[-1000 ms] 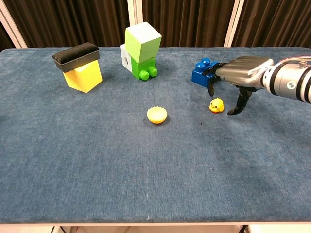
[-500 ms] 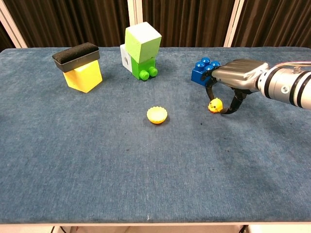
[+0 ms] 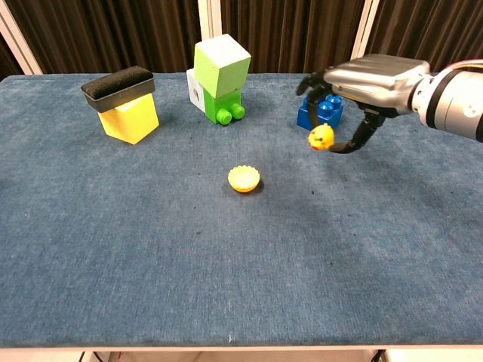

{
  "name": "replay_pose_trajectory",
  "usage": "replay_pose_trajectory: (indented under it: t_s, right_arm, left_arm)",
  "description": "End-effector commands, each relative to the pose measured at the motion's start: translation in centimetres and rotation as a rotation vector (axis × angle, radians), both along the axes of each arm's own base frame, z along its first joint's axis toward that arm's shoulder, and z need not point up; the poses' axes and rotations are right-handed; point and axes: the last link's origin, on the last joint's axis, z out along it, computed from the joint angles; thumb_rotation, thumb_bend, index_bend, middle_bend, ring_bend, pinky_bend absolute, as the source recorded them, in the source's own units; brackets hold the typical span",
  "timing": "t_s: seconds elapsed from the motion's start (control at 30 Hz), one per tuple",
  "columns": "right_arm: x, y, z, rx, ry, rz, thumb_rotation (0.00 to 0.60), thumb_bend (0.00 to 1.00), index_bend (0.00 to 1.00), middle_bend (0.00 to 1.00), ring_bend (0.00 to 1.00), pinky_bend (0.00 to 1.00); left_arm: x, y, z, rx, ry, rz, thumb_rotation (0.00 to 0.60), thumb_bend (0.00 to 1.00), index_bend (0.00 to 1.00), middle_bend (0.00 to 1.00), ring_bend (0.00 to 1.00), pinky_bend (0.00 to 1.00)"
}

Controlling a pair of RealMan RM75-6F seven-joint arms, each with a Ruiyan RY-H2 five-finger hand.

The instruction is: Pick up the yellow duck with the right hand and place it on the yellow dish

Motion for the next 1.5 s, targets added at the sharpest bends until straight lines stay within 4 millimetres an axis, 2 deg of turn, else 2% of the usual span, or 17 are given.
replay_pose_trajectory:
  t_s: [0.03,0.27,0.43,0.77,0.87,1.07,1.13,1.27,1.43,1.5]
  right_arm:
    - [1.5,0.2,-0.5,0.025,-0.001,0.035,0.6,0.47,0.64,0.19,0.18,0.28]
    - [4.4,-0.1,-4.2,0.087,0.037,0.065,0.6,0.47,0.63,0.19,0.18,0.28]
    - [5.7,-0.3,-6.2,0.103,0.075,0.075,0.6,0.47,0.61,0.19,0.18,0.28]
    - [7.1,0.0,-7.5,0.115,0.108,0.086,0.6,0.47,0.56,0.19,0.18,0.28]
    - [7.2,0.1,-7.8,0.124,0.113,0.081,0.6,0.47,0.5,0.19,0.18,0.28]
    - [7.2,0.7,-8.1,0.15,0.115,0.094,0.6,0.47,0.24,0.19,0.13,0.24]
    - [7.3,0.9,-7.7,0.145,0.112,0.106,0.6,0.47,0.15,0.18,0.11,0.24]
    - [7.1,1.3,-5.7,0.119,0.079,0.11,0.6,0.47,0.09,0.16,0.09,0.23]
    - [5.0,1.8,-0.7,-0.003,0.043,0.096,0.6,0.47,0.08,0.16,0.09,0.22]
    - [2.7,2.2,2.4,-0.088,0.046,0.061,0.6,0.47,0.08,0.16,0.09,0.22]
  left_arm:
    - [0.1,0.0,0.0,0.001,0.001,-0.003,0.6,0.0,0.02,0.05,0.03,0.0]
    - [-0.1,-0.2,0.0,0.001,0.001,0.005,0.6,0.0,0.02,0.05,0.03,0.0]
    - [-0.4,-0.4,0.0,-0.001,-0.002,0.016,0.6,0.0,0.02,0.05,0.03,0.0]
    - [-1.0,-0.5,-0.2,-0.003,-0.011,0.027,0.6,0.0,0.02,0.05,0.03,0.0]
    - [-1.1,-0.6,-0.2,-0.002,-0.012,0.032,0.6,0.0,0.02,0.05,0.03,0.0]
    - [-1.4,-0.8,-0.2,0.002,-0.014,0.036,0.6,0.0,0.02,0.05,0.03,0.0]
    - [-1.4,-0.8,-0.1,0.003,-0.014,0.035,0.6,0.0,0.02,0.05,0.03,0.0]
    - [-1.3,-0.8,-0.1,0.004,-0.014,0.03,0.6,0.0,0.02,0.05,0.03,0.0]
    - [-1.2,-0.7,0.0,0.004,-0.015,0.016,0.6,0.0,0.02,0.05,0.03,0.0]
    - [-1.1,-0.6,0.0,0.006,-0.015,0.007,0.6,0.0,0.02,0.05,0.03,0.0]
